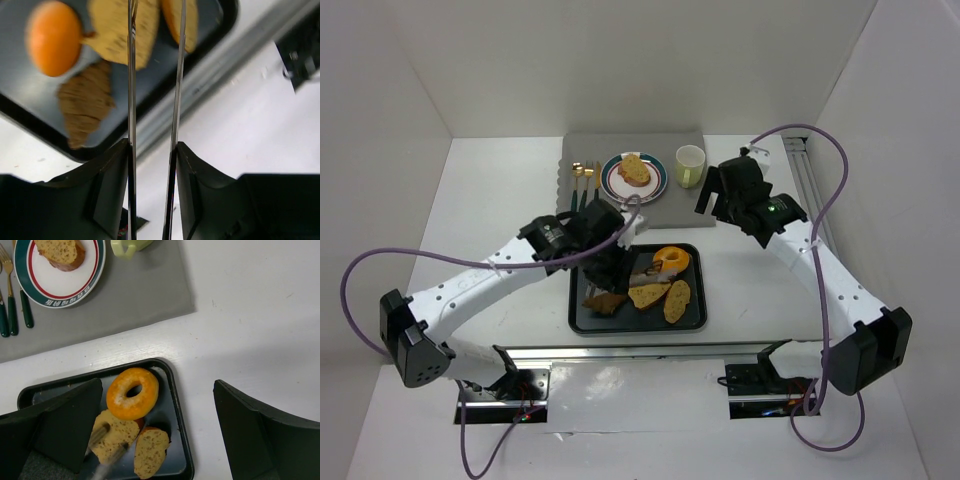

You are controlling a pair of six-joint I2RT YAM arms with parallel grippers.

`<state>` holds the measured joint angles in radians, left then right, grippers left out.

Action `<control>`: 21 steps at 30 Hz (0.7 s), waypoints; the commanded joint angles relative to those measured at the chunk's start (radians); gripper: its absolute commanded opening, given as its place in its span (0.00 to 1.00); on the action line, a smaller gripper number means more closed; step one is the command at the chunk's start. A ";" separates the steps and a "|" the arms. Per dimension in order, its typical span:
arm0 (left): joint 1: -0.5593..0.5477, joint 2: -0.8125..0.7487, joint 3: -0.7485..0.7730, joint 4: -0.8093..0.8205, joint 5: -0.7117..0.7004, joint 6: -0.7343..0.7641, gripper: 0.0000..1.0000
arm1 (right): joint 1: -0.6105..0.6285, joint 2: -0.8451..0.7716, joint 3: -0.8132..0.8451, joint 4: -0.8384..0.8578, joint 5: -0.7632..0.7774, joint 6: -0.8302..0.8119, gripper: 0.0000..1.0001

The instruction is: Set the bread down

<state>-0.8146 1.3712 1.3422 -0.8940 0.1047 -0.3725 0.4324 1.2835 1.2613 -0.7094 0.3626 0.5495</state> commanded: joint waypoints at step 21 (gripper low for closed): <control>-0.127 0.037 -0.063 0.084 0.016 -0.072 0.52 | 0.006 -0.055 -0.016 -0.027 0.021 0.004 0.99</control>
<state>-0.9379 1.4208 1.2343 -0.8127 0.1440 -0.4286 0.4324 1.2472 1.2503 -0.7284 0.3702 0.5560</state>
